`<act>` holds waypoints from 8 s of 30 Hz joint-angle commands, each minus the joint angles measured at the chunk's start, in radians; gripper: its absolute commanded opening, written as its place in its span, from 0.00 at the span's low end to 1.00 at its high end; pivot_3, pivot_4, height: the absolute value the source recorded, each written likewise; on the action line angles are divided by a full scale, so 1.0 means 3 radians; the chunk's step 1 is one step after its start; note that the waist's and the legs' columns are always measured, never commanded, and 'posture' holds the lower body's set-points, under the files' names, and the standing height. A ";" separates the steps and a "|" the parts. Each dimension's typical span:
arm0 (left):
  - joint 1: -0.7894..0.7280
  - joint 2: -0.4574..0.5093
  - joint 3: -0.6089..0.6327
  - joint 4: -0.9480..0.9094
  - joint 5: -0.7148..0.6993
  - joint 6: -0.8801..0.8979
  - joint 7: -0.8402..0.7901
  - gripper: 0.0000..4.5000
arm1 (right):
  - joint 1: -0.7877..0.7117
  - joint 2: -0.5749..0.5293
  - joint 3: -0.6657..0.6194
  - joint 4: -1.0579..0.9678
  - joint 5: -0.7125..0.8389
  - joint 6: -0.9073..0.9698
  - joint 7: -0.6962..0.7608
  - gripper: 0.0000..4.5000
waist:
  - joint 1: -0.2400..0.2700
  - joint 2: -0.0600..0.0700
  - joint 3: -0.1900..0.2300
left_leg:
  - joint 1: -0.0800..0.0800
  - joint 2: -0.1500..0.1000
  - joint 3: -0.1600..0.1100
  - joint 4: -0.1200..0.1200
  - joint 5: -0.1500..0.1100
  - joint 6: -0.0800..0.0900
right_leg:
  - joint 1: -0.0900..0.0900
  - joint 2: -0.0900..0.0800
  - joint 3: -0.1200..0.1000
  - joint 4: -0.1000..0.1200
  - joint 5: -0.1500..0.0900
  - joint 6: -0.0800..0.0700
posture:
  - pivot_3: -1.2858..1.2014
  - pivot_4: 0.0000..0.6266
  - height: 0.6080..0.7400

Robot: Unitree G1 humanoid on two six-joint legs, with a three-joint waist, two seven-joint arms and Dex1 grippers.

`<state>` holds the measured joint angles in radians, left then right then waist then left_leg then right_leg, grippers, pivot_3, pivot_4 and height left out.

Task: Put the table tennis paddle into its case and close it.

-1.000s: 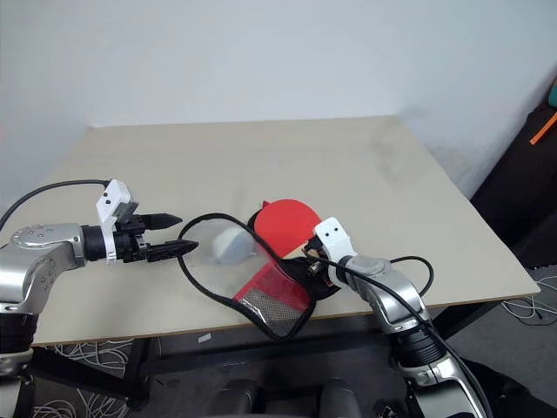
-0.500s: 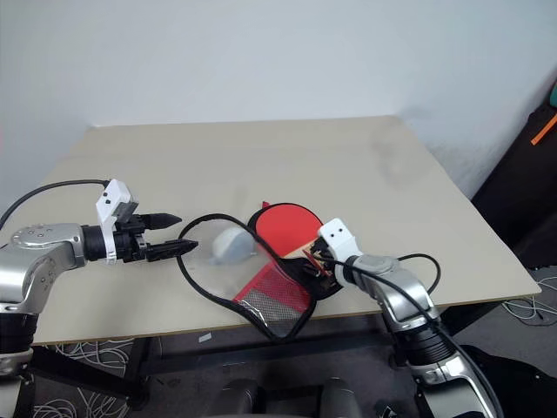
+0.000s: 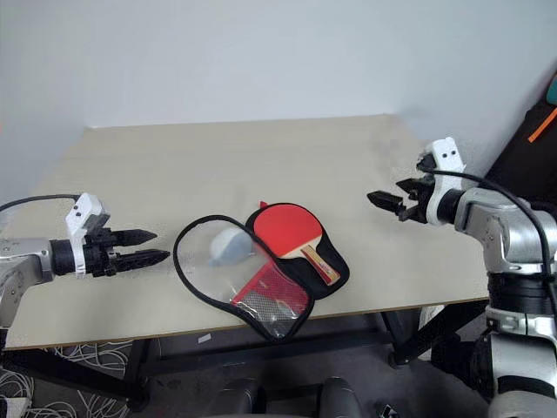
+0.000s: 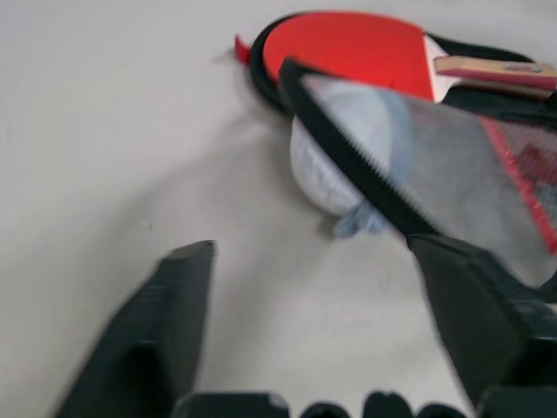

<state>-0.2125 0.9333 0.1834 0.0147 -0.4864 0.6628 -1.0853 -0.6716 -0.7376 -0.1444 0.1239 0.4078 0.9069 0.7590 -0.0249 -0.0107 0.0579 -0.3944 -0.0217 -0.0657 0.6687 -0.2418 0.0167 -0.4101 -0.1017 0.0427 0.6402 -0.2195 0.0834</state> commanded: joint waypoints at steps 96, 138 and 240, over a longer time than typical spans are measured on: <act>-0.0954 -0.3424 0.0024 0.0270 -0.0482 0.2732 0.3225 0.16 | 0.0425 -0.0421 0.0549 -0.0951 0.0134 -0.0649 0.0973 1.00 | 0.0079 -0.0007 -0.0003 | -0.0001 -0.0009 -0.0008 0.0022 -0.0001 -0.0001 | 0.0016 -0.0002 -0.0001 0.0000 0.0001 0.0002 | 0.52 0.00 0.68; -0.0667 -0.1139 -0.1170 -0.0948 -0.2022 0.3121 0.2418 0.16 | 0.0328 -0.0267 0.0684 -0.0890 0.0078 -0.0680 0.0984 1.00 | 0.0016 -0.0008 -0.0003 | -0.0002 -0.0008 -0.0007 0.0016 -0.0003 -0.0005 | 0.0010 -0.0002 0.0000 0.0000 -0.0001 -0.0001 | 0.52 0.00 0.68; -0.1099 -0.1049 -0.0118 0.1407 0.0067 -0.0064 0.0571 0.09 | 0.0607 0.1949 0.1824 -0.0097 -0.0826 -0.0439 -0.0552 0.08 | -0.0003 0.0002 -0.0023 | 0.0009 -0.0003 -0.0017 -0.0006 0.0006 -0.0016 | 0.0004 0.0006 -0.0004 0.0006 0.0004 -0.0006 | 0.52 0.00 0.68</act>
<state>-0.4947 0.6134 0.1282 0.4368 -0.4799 0.6867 -0.9263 -0.5014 -0.1440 0.3798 0.0947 0.1724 0.7582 0.5816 -0.0259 -0.0103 0.0511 -0.3917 -0.0228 -0.0710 0.6669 -0.2400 0.0121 -0.4088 -0.0999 0.0414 0.6419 -0.2182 0.0815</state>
